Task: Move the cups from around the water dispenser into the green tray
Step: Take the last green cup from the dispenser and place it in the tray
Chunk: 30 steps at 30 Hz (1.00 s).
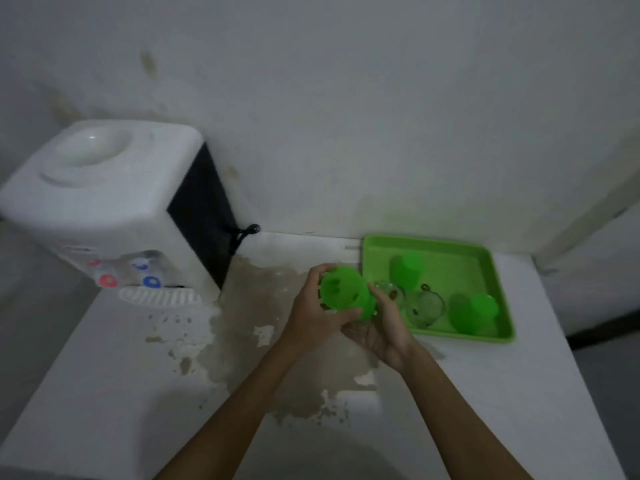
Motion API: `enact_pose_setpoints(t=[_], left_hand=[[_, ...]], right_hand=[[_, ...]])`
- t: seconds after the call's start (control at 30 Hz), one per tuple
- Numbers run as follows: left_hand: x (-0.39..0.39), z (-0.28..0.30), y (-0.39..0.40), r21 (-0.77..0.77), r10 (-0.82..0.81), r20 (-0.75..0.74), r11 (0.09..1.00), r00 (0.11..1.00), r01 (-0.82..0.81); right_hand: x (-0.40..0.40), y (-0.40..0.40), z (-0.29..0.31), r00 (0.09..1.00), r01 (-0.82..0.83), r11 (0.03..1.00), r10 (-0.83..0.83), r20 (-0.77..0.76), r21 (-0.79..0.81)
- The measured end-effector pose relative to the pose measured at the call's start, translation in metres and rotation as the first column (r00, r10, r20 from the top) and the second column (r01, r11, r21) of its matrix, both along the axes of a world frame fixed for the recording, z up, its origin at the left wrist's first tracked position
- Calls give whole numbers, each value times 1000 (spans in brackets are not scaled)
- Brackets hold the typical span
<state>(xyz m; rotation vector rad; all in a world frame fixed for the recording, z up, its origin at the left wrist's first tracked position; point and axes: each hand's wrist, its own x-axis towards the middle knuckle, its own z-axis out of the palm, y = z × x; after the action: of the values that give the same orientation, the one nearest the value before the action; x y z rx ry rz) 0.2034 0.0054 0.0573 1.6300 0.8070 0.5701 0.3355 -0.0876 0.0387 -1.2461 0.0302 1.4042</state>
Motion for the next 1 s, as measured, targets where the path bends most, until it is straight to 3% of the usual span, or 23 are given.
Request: enact_pose_setpoints(t=[0.1,0.17,0.27,0.37,0.47,0.53,0.7,0.87,1.0], left_hand=[[40,-4,-17,2,-91,2,996,996,91],[64,-9,-25,-10,-154,-15,988,988,154],[93,-17,-32,-12,-215,-70,977,974,214],[119,-24,-31,21,-236,-137,970,962,241],[141,-32,-24,85,-226,-222,965,949,249],[157,-38,-17,166,-219,-284,948,933,272],[193,-52,4,345,-178,-360,887,916,308],[219,-67,16,338,-218,-458,854,862,396],[224,-77,19,355,-204,-496,840,844,411]], right_hand=[[36,-26,1,991,134,990,-133,-21,51],[62,-40,2,976,206,977,-209,67,45],[102,-54,-3,903,332,943,-315,293,-10],[140,-64,1,754,436,900,-351,556,-24],[173,-68,2,467,420,907,-238,852,23],[192,-67,-5,285,371,928,-99,953,-14],[226,-49,-33,71,259,954,139,988,-153],[246,-27,-68,-12,164,910,387,922,-380],[249,-22,-86,-15,132,862,495,869,-489]])
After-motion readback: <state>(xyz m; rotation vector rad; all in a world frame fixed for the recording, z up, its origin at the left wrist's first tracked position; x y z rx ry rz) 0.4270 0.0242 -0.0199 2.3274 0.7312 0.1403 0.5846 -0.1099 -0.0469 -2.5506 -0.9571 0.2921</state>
